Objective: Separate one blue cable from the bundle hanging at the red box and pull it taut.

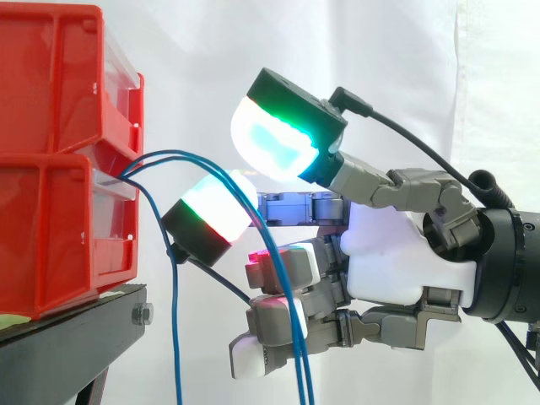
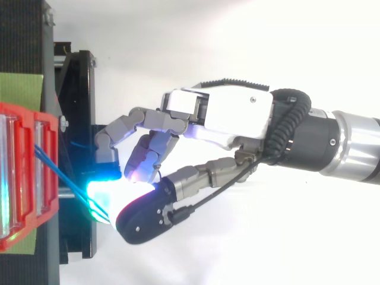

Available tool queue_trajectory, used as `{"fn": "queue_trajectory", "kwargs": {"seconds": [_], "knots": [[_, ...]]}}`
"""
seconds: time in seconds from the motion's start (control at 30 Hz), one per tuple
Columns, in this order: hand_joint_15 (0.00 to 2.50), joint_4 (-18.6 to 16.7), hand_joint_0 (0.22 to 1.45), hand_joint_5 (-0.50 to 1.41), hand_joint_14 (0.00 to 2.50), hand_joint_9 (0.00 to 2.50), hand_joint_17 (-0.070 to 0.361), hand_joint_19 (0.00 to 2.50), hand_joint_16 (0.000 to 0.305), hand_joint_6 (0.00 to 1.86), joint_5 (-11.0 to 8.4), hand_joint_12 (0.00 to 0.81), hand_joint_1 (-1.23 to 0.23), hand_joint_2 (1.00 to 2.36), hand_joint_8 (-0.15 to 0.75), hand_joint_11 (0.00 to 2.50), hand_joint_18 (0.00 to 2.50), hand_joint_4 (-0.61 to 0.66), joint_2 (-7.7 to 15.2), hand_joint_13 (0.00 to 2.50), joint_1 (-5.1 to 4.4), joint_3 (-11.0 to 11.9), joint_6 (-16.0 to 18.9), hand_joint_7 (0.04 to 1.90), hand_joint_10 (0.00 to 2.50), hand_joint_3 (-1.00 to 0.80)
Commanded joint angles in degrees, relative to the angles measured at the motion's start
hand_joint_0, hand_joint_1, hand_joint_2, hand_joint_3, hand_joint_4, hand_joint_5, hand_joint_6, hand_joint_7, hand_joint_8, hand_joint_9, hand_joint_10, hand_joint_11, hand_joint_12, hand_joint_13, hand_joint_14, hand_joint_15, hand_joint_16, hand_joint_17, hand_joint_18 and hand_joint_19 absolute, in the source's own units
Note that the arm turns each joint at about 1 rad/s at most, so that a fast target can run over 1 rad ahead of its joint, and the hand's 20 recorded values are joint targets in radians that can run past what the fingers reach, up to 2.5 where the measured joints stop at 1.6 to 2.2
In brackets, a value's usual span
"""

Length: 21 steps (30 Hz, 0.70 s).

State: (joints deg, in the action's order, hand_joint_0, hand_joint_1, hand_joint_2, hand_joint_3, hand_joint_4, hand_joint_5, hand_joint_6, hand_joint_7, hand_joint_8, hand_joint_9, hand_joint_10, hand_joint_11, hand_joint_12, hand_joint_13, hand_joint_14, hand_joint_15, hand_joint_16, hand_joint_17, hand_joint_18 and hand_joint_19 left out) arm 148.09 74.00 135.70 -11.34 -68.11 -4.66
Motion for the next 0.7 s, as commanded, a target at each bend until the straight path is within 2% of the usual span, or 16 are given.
{"fn": "queue_trajectory", "kwargs": {"seconds": [0.0,0.1,0.17,0.3,0.33,0.37,0.47,0.67], "knots": [[0.88,0.0,0.58,-0.10,0.03,1.26,0.100,0.61,0.044,0.76,0.00,0.357,-0.47,1.00,0.295,1.09,0.72,-0.02,0.0,1.15,0.00,0.0,0.2,1.05,0.03,-0.50],[0.88,0.0,0.57,-0.09,0.03,1.28,0.101,0.61,0.045,0.73,0.09,0.360,-0.44,1.00,0.295,1.07,0.73,-0.03,0.0,1.16,0.00,0.0,0.3,1.13,0.03,-0.50],[0.87,0.0,0.52,-0.08,0.03,1.29,0.107,0.60,0.047,0.72,0.09,0.380,-0.51,1.00,0.312,1.07,0.75,0.01,0.0,1.18,0.00,0.0,0.3,1.15,0.03,-0.50],[0.88,0.0,0.49,-0.10,0.02,1.33,0.112,0.59,0.050,0.77,0.09,0.387,-0.63,1.00,0.326,1.11,0.78,0.08,0.0,1.22,0.00,0.0,0.3,1.10,0.03,-0.50],[0.90,0.0,0.49,-0.14,0.03,1.34,0.112,0.59,0.050,0.83,0.09,0.392,-0.69,1.00,0.333,1.20,0.79,0.10,0.0,1.23,0.00,0.0,0.3,1.01,0.03,-0.50],[0.91,0.0,0.50,-0.14,0.03,1.34,0.112,0.59,0.050,0.84,0.09,0.385,-0.71,1.00,0.329,1.26,0.80,0.10,0.0,1.23,0.00,0.0,0.3,1.03,0.03,-0.50],[0.94,0.0,0.52,-0.17,0.03,1.32,0.110,0.59,0.049,0.86,0.09,0.383,-0.75,1.00,0.324,1.31,0.79,0.11,0.0,1.24,0.00,0.0,0.3,0.98,0.02,-0.50],[0.90,0.0,0.54,-0.20,0.03,1.22,0.109,0.58,0.048,0.84,-0.09,0.381,-0.68,1.00,0.319,1.27,0.79,0.14,0.0,1.20,-0.09,0.0,0.3,0.95,0.03,-0.50]]}}
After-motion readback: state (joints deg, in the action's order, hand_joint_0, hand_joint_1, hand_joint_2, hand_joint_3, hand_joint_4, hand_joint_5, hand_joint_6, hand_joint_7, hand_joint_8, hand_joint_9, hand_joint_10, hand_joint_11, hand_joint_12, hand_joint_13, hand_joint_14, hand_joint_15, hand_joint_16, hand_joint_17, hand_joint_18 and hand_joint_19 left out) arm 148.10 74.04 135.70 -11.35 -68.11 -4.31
